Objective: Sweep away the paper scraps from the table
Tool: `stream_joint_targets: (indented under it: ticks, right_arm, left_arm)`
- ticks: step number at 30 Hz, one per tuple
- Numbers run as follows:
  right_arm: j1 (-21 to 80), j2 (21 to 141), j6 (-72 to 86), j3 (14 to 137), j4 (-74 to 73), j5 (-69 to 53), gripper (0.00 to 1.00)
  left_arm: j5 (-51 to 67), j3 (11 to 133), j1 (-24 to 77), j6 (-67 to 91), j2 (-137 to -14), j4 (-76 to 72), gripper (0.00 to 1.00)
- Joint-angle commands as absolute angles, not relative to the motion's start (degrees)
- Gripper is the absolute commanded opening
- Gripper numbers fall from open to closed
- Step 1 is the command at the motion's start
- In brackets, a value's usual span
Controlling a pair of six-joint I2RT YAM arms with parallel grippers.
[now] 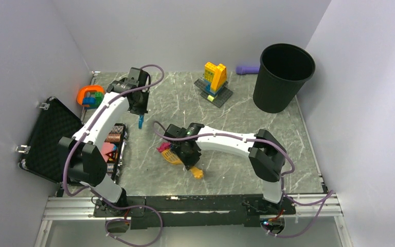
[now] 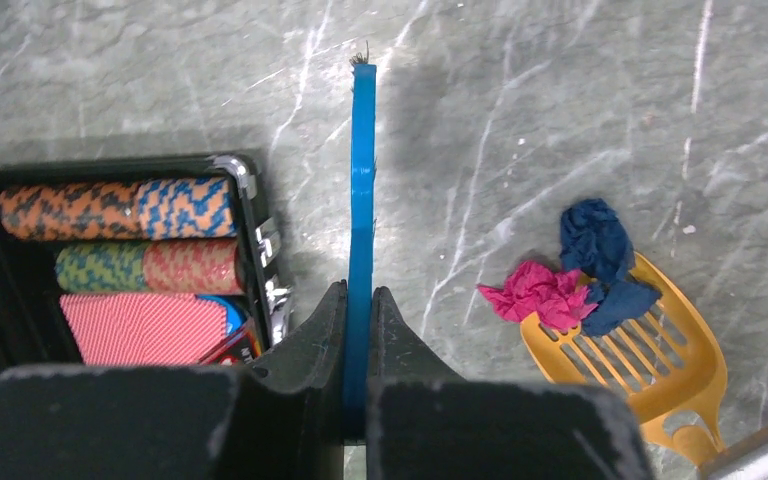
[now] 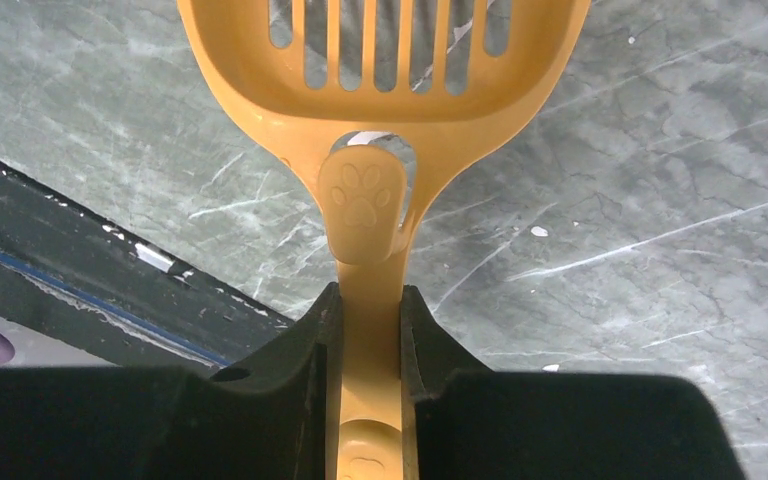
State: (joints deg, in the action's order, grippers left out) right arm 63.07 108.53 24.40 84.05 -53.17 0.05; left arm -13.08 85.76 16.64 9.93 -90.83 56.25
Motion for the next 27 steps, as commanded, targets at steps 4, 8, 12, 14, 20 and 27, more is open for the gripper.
stream_joint_targets:
  ticks: [4,8,12,14,20,27]
  right_arm:
    - [62.1,105.9,23.4,82.7,-55.4,0.3,0.00]
    - [60.7,103.6,22.5,79.8,-54.9,0.3,0.00]
    - [59.9,102.0,20.4,78.8,-56.1,-1.6,0.00]
    - [60.0,101.7,19.3,79.1,-56.9,-2.4,0.00]
    - [59.9,102.0,17.6,78.2,-56.0,-3.2,0.00]
    - [60.0,103.1,16.7,78.8,-54.6,-2.8,0.00]
  left_arm:
    - [-3.6,89.1,16.7,4.3,-96.0,52.8,0.00]
    - [-1.8,93.2,17.7,3.9,-101.0,57.8,0.00]
    - [-3.2,92.9,20.9,1.9,-102.5,58.3,0.00]
    - [-1.9,93.1,22.4,1.0,-103.6,58.7,0.00]
    - [-0.5,93.4,27.1,0.7,-107.1,62.1,0.00]
    - [2.9,90.5,29.7,1.3,-106.3,64.4,0.00]
